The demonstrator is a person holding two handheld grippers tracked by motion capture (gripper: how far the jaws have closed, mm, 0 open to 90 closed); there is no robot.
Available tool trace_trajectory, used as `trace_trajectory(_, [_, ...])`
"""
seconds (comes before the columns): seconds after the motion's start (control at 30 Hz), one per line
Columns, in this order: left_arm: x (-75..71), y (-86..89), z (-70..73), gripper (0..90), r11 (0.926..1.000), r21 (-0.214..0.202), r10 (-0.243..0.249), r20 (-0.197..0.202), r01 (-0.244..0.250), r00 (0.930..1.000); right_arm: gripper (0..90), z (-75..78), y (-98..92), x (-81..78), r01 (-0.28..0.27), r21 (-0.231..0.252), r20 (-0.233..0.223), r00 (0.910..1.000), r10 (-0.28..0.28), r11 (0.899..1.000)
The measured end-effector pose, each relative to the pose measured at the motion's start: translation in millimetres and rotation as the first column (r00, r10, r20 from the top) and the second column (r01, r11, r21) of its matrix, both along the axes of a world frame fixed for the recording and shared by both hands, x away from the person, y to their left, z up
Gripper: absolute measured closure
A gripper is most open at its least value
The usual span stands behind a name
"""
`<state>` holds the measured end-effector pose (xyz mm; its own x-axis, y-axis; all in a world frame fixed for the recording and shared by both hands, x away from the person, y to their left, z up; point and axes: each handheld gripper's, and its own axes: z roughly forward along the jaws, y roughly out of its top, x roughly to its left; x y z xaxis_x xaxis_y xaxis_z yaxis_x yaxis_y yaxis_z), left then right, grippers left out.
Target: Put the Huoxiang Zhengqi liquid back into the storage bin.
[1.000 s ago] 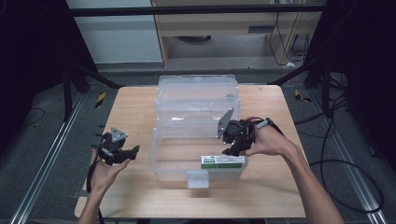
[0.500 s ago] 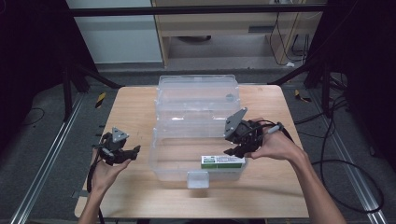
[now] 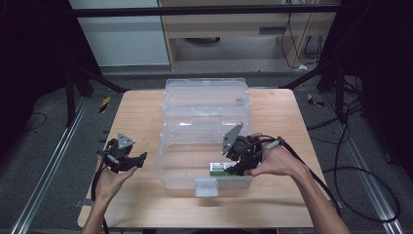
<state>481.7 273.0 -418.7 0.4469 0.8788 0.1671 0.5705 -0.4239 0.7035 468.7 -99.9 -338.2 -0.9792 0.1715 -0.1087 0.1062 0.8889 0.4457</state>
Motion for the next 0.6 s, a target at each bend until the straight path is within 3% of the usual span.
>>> trace_trajectory(0.6, [-0.3, 1.0, 0.6, 36.1, 1.0, 0.0, 0.001, 0.001, -0.001, 1.0, 53.8, -19.6, 22.4, -7.6, -0.026, -0.048, -0.039, 0.999, 0.024, 0.999])
